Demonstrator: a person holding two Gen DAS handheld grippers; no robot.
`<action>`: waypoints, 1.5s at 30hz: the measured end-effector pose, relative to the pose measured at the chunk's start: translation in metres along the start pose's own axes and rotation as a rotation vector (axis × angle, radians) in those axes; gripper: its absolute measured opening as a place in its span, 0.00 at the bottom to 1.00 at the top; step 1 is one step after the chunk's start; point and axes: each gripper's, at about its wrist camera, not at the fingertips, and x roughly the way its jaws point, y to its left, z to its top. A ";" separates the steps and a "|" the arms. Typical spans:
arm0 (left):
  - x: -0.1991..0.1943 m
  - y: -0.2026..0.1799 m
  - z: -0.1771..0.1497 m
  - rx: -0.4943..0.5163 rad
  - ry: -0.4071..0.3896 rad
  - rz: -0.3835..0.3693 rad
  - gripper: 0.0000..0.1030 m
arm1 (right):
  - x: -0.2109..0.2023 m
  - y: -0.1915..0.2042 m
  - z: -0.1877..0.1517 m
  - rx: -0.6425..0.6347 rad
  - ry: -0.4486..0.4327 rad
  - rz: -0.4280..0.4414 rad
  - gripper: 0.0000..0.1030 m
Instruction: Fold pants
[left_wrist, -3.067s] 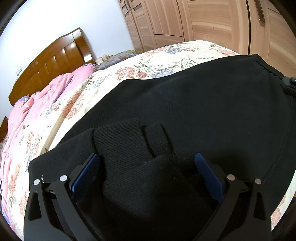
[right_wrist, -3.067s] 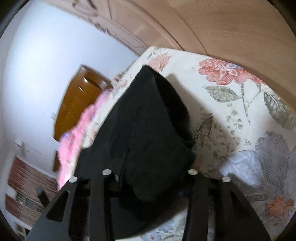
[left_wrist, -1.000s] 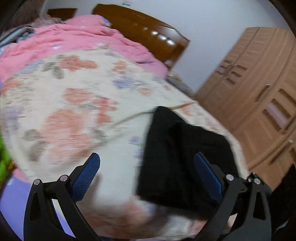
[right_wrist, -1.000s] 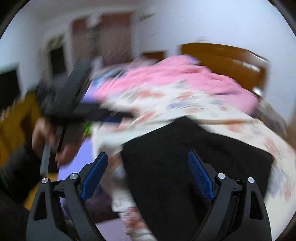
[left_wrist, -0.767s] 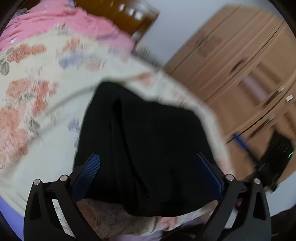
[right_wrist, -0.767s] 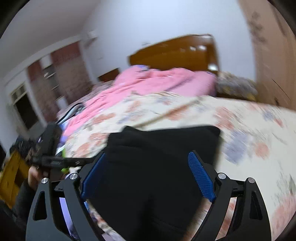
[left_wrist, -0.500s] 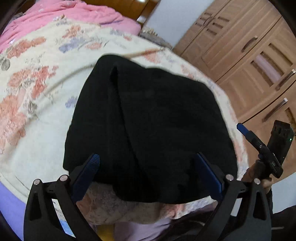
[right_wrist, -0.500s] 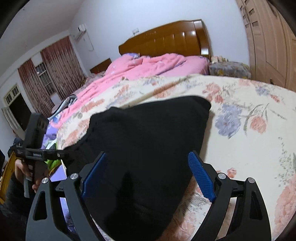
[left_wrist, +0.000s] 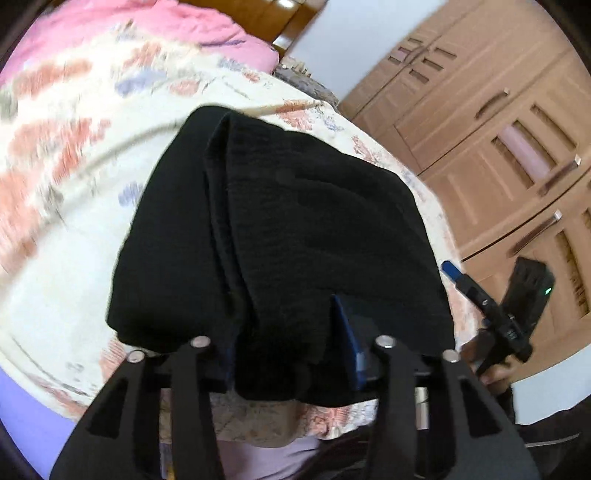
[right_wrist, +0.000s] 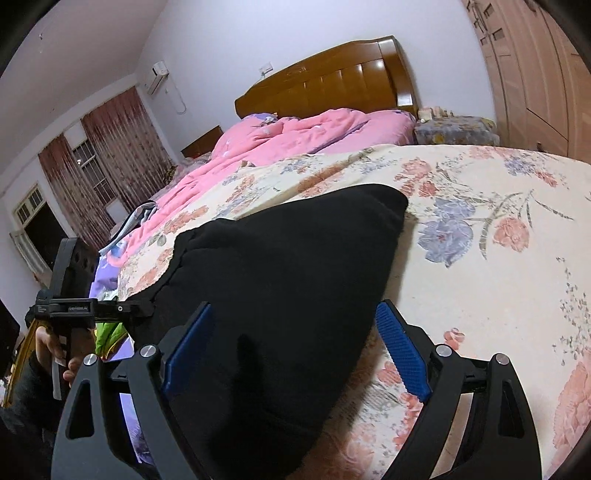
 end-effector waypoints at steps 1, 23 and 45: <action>0.003 0.004 -0.001 -0.006 0.002 -0.006 0.58 | 0.000 -0.002 -0.001 0.004 0.002 -0.001 0.83; -0.039 -0.157 0.092 0.314 -0.205 -0.121 0.26 | -0.020 0.067 -0.057 -0.257 0.030 -0.205 0.86; -0.065 -0.015 0.083 0.093 -0.299 -0.103 0.26 | 0.039 0.092 -0.075 -0.368 0.038 -0.609 0.88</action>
